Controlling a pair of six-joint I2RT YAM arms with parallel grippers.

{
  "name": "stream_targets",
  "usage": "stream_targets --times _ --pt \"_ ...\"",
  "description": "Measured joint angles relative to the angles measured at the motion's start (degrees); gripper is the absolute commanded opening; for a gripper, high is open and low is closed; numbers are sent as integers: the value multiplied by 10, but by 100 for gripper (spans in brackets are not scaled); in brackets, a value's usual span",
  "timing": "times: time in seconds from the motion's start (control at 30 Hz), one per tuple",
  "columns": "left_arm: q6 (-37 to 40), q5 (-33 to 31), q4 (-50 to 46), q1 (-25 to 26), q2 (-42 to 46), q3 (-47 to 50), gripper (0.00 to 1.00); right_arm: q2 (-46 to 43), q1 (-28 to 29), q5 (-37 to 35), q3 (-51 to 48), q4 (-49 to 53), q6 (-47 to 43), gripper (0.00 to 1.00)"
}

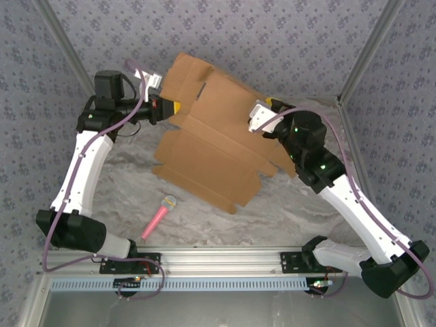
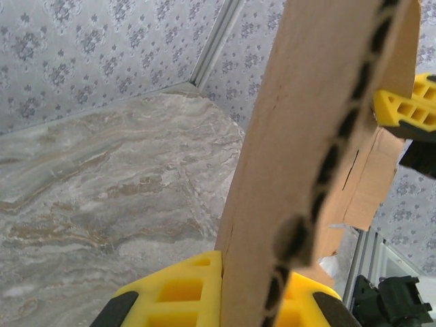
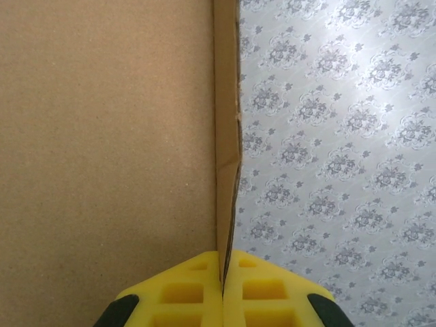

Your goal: Fold the paper box

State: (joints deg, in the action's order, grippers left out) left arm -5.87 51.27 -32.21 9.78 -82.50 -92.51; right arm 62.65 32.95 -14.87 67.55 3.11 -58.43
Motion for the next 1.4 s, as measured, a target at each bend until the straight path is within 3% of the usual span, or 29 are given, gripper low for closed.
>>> stream_targets --times 0.23,0.53,0.7,0.77,0.87,0.97,1.27,1.4 --pt "-18 -28 10 5 0 26 0 2 1 -3 -8 17 8 0" --pt "-33 -42 28 13 -11 76 0 45 -83 169 98 251 198 0" --pt "-39 -42 36 19 -47 80 11 73 -125 236 122 313 253 0" --pt "-45 -39 52 23 -60 85 20 79 -142 252 123 341 268 0" --pt "-48 -40 77 26 -79 85 34 86 -169 263 123 378 283 0" --pt "-42 -48 90 27 -97 88 38 96 -187 265 123 400 295 0" --pt "-74 -181 183 43 -55 258 50 139 -195 258 101 416 322 0" --pt "-68 -229 238 108 -5 328 54 163 -198 244 101 415 332 0"
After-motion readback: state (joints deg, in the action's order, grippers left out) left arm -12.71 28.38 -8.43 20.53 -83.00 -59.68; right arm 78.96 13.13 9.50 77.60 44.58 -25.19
